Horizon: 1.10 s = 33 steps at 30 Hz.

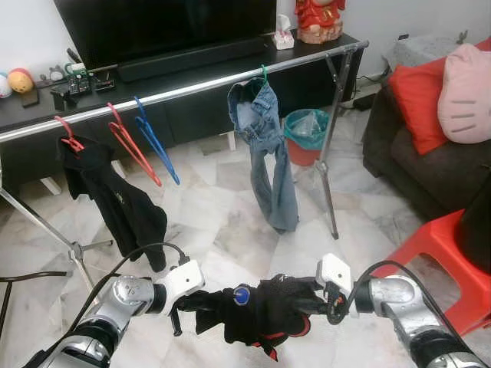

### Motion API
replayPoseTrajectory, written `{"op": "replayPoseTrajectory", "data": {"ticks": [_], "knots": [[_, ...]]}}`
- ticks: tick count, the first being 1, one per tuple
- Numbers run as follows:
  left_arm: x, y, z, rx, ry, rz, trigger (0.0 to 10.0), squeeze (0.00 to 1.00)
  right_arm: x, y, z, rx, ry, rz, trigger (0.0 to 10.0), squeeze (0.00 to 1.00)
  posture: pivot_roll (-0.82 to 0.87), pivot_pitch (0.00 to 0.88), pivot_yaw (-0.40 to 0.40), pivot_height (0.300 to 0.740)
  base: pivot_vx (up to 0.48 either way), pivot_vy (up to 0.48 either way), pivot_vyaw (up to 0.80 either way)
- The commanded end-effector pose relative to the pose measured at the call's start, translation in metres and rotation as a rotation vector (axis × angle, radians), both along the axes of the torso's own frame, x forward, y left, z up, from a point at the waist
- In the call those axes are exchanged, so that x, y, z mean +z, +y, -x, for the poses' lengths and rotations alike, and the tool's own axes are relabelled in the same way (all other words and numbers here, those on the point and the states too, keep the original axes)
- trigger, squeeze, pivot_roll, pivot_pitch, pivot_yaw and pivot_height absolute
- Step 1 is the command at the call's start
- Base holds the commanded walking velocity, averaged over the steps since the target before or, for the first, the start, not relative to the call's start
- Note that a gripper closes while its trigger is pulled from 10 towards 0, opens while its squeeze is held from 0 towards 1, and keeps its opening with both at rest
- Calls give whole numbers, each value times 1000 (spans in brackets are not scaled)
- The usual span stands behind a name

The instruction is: Hang hanger

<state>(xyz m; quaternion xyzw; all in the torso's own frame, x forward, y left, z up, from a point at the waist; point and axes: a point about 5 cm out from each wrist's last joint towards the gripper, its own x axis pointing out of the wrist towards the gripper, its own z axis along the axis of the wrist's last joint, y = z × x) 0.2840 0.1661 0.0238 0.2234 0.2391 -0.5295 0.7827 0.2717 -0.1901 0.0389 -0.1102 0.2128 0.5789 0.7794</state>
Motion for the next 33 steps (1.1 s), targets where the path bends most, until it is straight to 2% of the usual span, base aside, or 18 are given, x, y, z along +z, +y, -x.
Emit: {"op": "replayPoseTrajectory", "data": {"ticks": [1,14,16,17,19,23,26,27,28,33], "knots": [[2,3,-2,17,0,15,0,0,1,-3,1,19,5,13,10000,1000,107,18,88,740,0,0,0],[1,3,-1,17,1,17,0,0,0,-17,7,36,27,60,10000,1000,102,24,89,740,0,0,0],[2,3,-1,18,0,15,0,0,-9,-27,16,104,71,207,10000,1000,102,26,90,740,0,0,0],[2,4,-2,19,-1,14,0,0,-15,-34,21,138,78,316,10000,1000,99,25,90,740,0,0,0],[2,4,-2,20,-2,14,0,0,-16,-37,23,148,80,352,10000,1000,99,25,90,740,0,0,0],[2,4,-2,23,-2,17,0,0,-16,-39,24,129,88,335,10000,1000,101,27,89,740,0,0,0],[2,3,-1,24,-2,19,0,0,-17,-41,23,128,53,382,10000,1000,98,28,90,740,0,0,0],[2,3,-1,24,-2,20,0,0,-16,-41,18,89,1,405,10000,416,99,27,90,740,0,0,0],[2,3,-1,25,-1,21,0,0,-16,-41,17,73,-18,415,10000,0,99,27,90,740,0,0,0],[2,5,-2,28,-4,19,0,0,-9,-43,2,-41,-126,428,10000,0,100,28,91,740,0,0,0]]}}
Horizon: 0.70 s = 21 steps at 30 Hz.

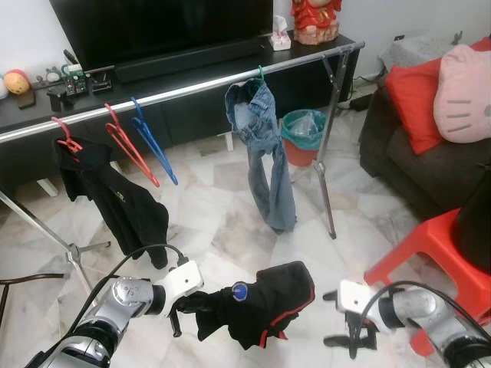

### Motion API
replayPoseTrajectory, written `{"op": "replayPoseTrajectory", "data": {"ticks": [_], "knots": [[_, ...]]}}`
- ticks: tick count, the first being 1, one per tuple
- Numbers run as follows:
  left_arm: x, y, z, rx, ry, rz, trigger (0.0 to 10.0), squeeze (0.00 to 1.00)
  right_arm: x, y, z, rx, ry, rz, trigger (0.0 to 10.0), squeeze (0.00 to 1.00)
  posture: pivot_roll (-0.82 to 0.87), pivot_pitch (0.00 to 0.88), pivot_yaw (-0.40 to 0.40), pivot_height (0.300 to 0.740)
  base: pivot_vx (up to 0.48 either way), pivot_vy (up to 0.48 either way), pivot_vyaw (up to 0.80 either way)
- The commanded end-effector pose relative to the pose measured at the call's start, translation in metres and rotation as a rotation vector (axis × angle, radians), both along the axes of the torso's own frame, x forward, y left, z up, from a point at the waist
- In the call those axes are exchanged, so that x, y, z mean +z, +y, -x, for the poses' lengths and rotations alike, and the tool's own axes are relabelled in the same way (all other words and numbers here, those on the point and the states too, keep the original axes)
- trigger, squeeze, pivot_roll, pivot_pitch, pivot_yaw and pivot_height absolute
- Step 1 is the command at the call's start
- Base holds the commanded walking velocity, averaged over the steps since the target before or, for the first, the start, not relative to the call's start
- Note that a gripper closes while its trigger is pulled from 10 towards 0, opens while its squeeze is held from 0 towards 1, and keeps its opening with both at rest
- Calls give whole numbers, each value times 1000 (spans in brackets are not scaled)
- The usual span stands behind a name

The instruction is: Hang hanger

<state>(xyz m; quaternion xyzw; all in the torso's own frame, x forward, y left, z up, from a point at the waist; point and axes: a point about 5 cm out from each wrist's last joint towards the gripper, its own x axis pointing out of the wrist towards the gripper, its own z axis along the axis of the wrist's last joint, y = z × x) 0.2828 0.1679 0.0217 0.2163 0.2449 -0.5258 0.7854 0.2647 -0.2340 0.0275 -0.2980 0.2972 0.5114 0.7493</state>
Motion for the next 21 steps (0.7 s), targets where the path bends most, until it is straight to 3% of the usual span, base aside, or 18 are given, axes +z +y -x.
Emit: {"op": "replayPoseTrajectory", "data": {"ticks": [1,3,6,8,11,17,21], "knots": [[5,5,-3,14,-17,9,0,0,8,-3,-14,-84,-137,29,10000,0,102,27,90,740,0,0,0],[4,6,-3,14,-16,5,39,0,14,-7,-23,-150,-222,54,10000,0,101,28,91,740,0,0,0],[5,7,-4,32,-34,2,10000,0,30,-12,-36,-273,-364,-7,10000,0,102,29,91,740,0,0,0],[6,8,-5,37,-36,4,10000,0,33,-13,-37,-298,-378,-34,10000,0,102,29,91,740,0,0,0],[7,8,-6,54,-35,24,10000,0,34,-15,-34,-382,-385,-171,10000,0,100,26,89,740,0,0,0],[14,9,-8,41,-38,57,10000,0,17,-15,-17,-355,-298,-183,10000,0,98,16,93,740,0,0,0],[24,13,-9,-40,-80,37,10000,0,10,-14,-6,-278,-230,-174,10000,0,97,11,94,740,0,0,0]]}}
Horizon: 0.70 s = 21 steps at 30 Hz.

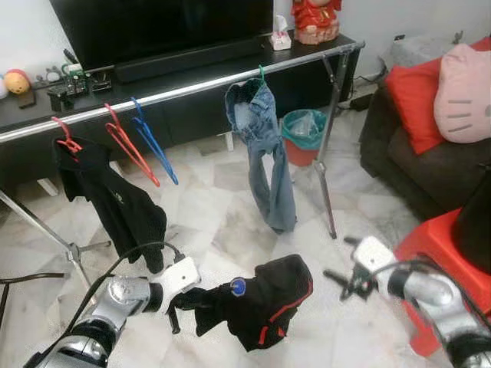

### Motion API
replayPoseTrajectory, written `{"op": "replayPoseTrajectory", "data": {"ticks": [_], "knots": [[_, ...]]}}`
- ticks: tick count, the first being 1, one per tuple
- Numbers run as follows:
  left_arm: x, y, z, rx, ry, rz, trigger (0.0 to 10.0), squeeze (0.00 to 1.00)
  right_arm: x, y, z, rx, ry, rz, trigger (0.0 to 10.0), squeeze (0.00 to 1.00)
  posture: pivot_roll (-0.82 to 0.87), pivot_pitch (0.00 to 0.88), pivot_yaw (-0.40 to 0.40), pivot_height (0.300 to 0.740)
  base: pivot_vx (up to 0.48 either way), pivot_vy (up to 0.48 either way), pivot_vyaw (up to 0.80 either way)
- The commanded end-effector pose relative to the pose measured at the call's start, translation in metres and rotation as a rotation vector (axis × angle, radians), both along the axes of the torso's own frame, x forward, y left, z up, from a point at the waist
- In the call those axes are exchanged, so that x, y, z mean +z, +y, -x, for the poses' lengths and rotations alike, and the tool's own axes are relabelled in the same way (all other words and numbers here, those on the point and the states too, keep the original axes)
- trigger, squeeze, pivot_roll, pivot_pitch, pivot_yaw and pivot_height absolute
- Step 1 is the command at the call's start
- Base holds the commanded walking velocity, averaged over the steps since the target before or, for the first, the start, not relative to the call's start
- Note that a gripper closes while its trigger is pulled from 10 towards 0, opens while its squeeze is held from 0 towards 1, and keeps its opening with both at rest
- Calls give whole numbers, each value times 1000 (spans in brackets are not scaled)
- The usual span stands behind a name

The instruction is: Hang hanger

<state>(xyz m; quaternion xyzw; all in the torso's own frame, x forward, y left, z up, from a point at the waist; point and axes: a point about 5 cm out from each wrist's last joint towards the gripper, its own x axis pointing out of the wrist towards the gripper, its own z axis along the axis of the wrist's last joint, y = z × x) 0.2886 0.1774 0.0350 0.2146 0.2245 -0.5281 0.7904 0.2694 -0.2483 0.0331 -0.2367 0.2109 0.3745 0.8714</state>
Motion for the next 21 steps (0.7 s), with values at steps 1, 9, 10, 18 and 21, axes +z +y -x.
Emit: {"op": "replayPoseTrajectory", "data": {"ticks": [1,9,10,18,21], "knots": [[12,4,-4,-48,-53,6,10000,0,4,0,-1,45,-4,6,10000,0,97,11,94,740,0,0,0],[22,9,1,-193,-48,-52,10000,0,12,-5,-7,76,-26,72,10000,0,103,0,94,740,0,0,0],[21,9,3,-209,-40,-60,10000,0,14,-4,-9,80,-34,64,10000,0,103,0,94,740,0,0,0],[15,7,14,-297,1,-97,10000,0,26,1,-18,101,-85,22,10000,0,99,13,95,740,0,0,0],[16,5,13,-292,-1,-90,10000,0,24,9,-17,143,-48,-41,10000,0,102,18,92,740,0,0,0]]}}
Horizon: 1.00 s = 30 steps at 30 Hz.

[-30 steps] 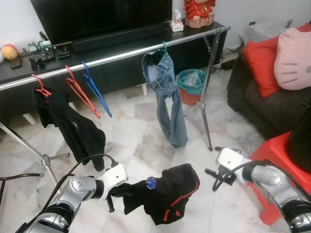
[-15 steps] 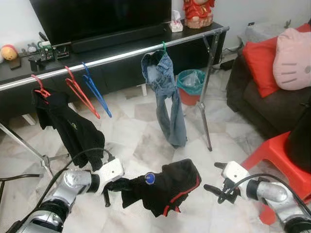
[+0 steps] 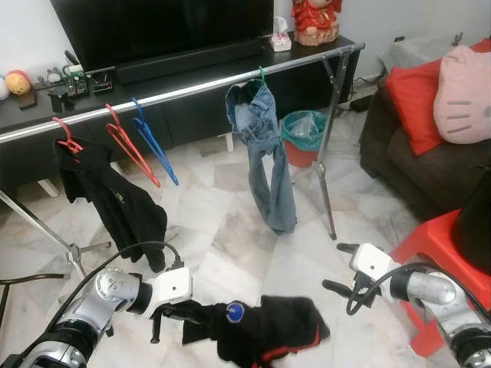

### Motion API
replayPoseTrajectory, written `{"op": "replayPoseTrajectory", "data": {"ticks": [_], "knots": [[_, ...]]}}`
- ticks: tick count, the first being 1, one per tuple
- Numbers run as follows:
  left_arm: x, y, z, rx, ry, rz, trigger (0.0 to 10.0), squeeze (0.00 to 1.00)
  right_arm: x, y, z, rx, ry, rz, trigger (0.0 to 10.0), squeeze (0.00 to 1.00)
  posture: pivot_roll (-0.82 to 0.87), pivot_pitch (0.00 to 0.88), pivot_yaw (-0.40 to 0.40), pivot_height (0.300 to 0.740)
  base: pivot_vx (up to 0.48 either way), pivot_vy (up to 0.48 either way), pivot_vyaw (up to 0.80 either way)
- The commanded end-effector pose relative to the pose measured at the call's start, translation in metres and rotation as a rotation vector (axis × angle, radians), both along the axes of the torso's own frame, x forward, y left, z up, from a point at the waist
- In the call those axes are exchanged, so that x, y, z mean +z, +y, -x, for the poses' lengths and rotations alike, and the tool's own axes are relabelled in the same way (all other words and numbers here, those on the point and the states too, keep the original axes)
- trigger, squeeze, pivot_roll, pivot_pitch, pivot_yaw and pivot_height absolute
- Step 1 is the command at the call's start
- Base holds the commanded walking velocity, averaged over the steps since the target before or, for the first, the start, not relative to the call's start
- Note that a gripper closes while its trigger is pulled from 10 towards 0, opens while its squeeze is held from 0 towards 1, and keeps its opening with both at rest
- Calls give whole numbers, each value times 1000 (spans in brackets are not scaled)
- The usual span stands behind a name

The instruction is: Hang hanger

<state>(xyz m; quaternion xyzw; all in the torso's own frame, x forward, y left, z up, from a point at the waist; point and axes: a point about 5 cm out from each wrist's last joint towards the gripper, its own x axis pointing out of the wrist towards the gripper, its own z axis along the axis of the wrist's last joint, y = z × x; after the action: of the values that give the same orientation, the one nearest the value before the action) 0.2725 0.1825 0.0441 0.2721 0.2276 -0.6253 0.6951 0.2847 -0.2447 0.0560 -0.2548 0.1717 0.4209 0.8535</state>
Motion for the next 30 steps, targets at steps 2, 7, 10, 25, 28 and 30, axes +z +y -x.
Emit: {"op": "replayPoseTrajectory", "data": {"ticks": [2,7,10,25,28,30], "knots": [[8,-1,-3,-13,-30,9,10000,0,-4,12,4,76,68,-60,10000,0,102,18,92,740,0,0,0],[9,-3,-5,0,-36,19,10000,0,-14,19,16,180,200,-98,10000,0,104,23,91,740,0,0,0],[9,-3,-5,3,-38,21,10000,0,-14,19,17,189,210,-97,10000,0,104,26,89,740,0,0,0],[8,-6,-7,29,-44,27,10000,0,-6,-7,14,116,167,36,10000,0,96,33,90,740,0,0,0],[8,-7,-7,31,-46,30,10000,0,-10,-9,18,124,194,57,10000,0,94,31,91,740,0,0,0],[8,-7,-8,32,-47,31,10000,0,-10,-9,19,121,195,51,10000,0,96,31,91,740,0,0,0]]}}
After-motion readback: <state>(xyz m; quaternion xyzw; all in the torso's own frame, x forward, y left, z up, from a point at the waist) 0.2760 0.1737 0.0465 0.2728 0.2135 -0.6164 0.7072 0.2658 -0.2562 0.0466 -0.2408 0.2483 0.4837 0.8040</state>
